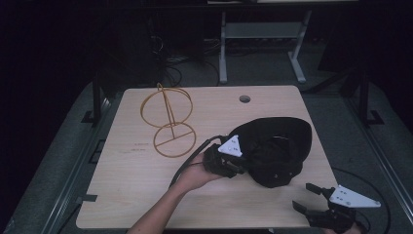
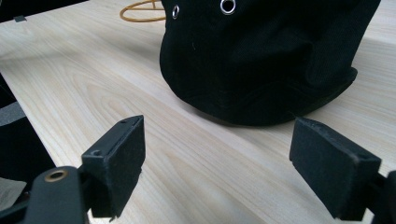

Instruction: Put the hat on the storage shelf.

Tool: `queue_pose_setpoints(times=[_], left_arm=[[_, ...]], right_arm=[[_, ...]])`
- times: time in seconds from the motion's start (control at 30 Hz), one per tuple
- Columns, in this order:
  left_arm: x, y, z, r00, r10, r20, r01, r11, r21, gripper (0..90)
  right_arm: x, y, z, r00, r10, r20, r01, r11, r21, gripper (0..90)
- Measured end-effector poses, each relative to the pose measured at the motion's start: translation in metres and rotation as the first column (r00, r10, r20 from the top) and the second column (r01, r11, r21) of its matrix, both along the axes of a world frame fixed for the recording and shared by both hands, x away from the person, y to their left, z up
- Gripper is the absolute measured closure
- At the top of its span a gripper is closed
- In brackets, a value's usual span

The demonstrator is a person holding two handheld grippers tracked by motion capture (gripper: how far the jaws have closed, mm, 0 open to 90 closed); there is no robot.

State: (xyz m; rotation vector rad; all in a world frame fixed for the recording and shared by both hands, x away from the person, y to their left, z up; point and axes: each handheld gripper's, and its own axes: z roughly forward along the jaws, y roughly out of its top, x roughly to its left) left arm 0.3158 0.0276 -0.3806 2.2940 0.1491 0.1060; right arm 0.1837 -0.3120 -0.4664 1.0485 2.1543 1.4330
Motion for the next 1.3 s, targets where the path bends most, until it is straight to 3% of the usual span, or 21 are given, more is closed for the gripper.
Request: queue_pose_setpoints(times=[0.23, 0.37, 0.43, 0.53, 0.73, 0.83, 1.03, 1.23, 1.3], left_arm=[[-0.004, 0.001, 0.003, 0.9995, -0.031, 0.010, 0.031, 0.9993, -0.018, 75.9], [-0.007, 0.003, 0.004, 0.9990, -0.043, -0.008, 0.042, 0.9970, -0.064, 80.9], [-0.007, 0.004, 0.005, 0.9989, -0.045, -0.011, 0.045, 0.9968, -0.066, 82.5], [-0.008, 0.007, 0.007, 0.9981, -0.047, -0.040, 0.042, 0.9930, -0.110, 84.1], [-0.007, 0.013, 0.013, 0.9961, -0.046, -0.076, 0.034, 0.9874, -0.155, 84.8], [-0.006, 0.017, 0.015, 0.9936, -0.042, -0.104, 0.022, 0.9817, -0.189, 85.1], [-0.005, 0.019, 0.017, 0.9910, -0.038, -0.128, 0.010, 0.9772, -0.212, 85.3], [-0.007, 0.016, 0.017, 0.9895, -0.052, -0.135, 0.021, 0.9747, -0.223, 85.4], [-0.008, 0.016, 0.017, 0.9887, -0.057, -0.138, 0.026, 0.9748, -0.222, 85.4]], right_arm=[[0.002, 0.000, 0.000, 1.0000, -0.006, -0.001, 0.006, 1.0000, 0.003, 17.7], [0.003, 0.002, 0.000, 0.9999, -0.009, 0.007, 0.009, 0.9999, 0.008, 17.7], [0.004, 0.003, 0.000, 0.9999, -0.013, 0.008, 0.013, 0.9998, 0.013, 17.7], [0.005, 0.005, 0.001, 0.9997, -0.016, 0.016, 0.016, 0.9997, 0.019, 17.7], [0.006, 0.010, 0.002, 0.9997, -0.016, 0.019, 0.016, 0.9995, 0.028, 17.5], [0.008, 0.014, 0.007, 0.9986, -0.022, 0.049, 0.020, 0.9993, 0.032, 17.6], [0.012, 0.020, 0.009, 0.9981, -0.030, 0.054, 0.028, 0.9986, 0.046, 17.9], [0.018, 0.027, 0.007, 0.9978, -0.040, 0.053, 0.037, 0.9981, 0.048, 26.2], [0.023, 0.027, 0.006, 0.9972, -0.033, 0.066, 0.029, 0.9973, 0.068, 39.3]])
